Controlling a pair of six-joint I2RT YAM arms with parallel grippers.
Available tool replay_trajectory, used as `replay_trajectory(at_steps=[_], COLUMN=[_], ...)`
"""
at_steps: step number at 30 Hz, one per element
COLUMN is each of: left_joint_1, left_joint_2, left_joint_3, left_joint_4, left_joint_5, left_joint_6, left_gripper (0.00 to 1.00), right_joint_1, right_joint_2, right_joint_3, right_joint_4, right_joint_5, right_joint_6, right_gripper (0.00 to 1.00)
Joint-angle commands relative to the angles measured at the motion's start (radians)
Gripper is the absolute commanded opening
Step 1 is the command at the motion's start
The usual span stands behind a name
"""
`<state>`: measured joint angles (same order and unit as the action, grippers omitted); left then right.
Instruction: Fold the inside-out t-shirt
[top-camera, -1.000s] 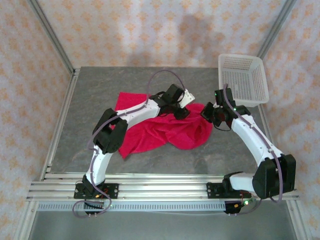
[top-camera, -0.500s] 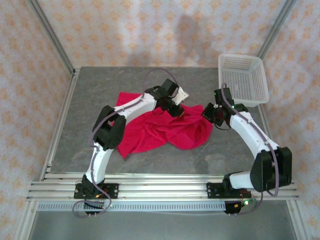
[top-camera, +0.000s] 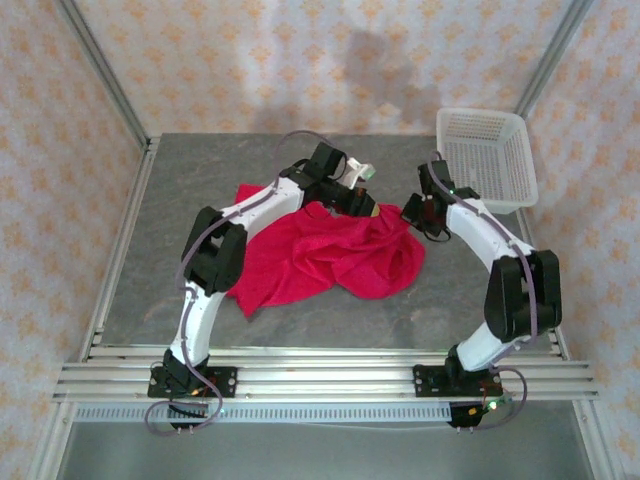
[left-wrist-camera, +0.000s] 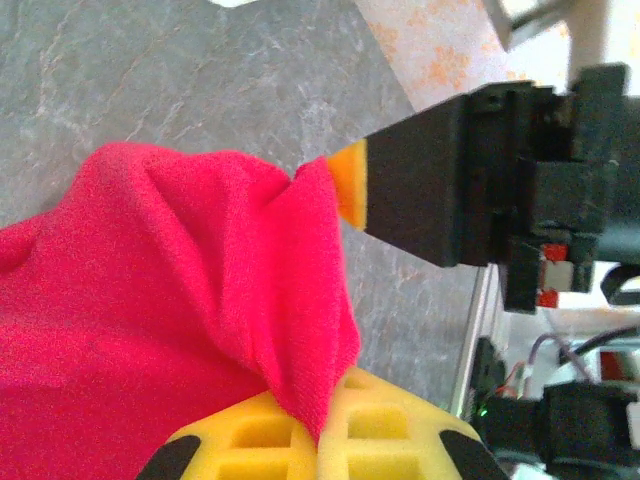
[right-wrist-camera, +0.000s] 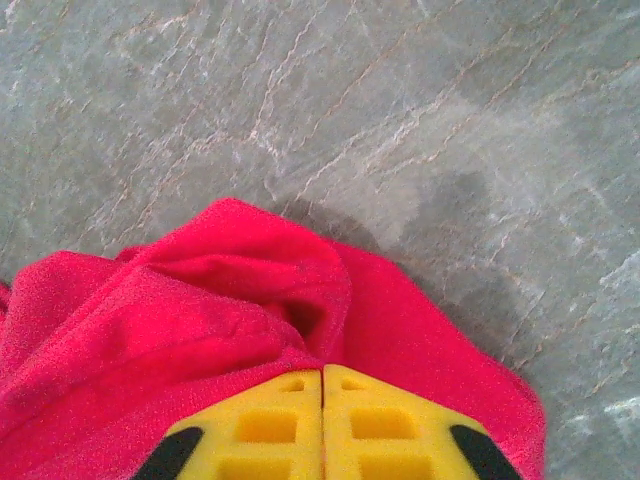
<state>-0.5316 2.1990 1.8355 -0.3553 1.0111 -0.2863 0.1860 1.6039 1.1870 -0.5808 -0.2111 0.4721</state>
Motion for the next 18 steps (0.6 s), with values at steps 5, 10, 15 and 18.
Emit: replay_trajectory(at_steps=[5, 10, 15, 18], left_joint_1=[0.049, 0.050, 0.053, 0.061], left_joint_2=[0.015, 0.029, 0.033, 0.028], left_joint_3=[0.000, -0.011, -0.010, -0.003], left_joint_4=[0.164, 0.246, 0.270, 0.243], left_joint_5=[0.067, 0.079, 0.080, 0.074], left_joint_6=[-0.212, -0.318, -0.366, -0.361], left_gripper=[0.00, 0.00, 0.00, 0.00], right_joint_1=[-0.004, 0.019, 0.117, 0.146], right_joint_2=[-0.124, -0.204, -0.171, -0.107], right_joint_3=[-0.065, -0.266, -0.333, -0.338], right_joint_4=[0.060, 0.440, 0.712, 0.800], right_joint_5=[-0.140, -0.340, -0.300, -0.282], right_joint_6=[0.099, 0.397, 0.555, 0.607], right_gripper=[0.31, 0.26, 0.26, 0.27])
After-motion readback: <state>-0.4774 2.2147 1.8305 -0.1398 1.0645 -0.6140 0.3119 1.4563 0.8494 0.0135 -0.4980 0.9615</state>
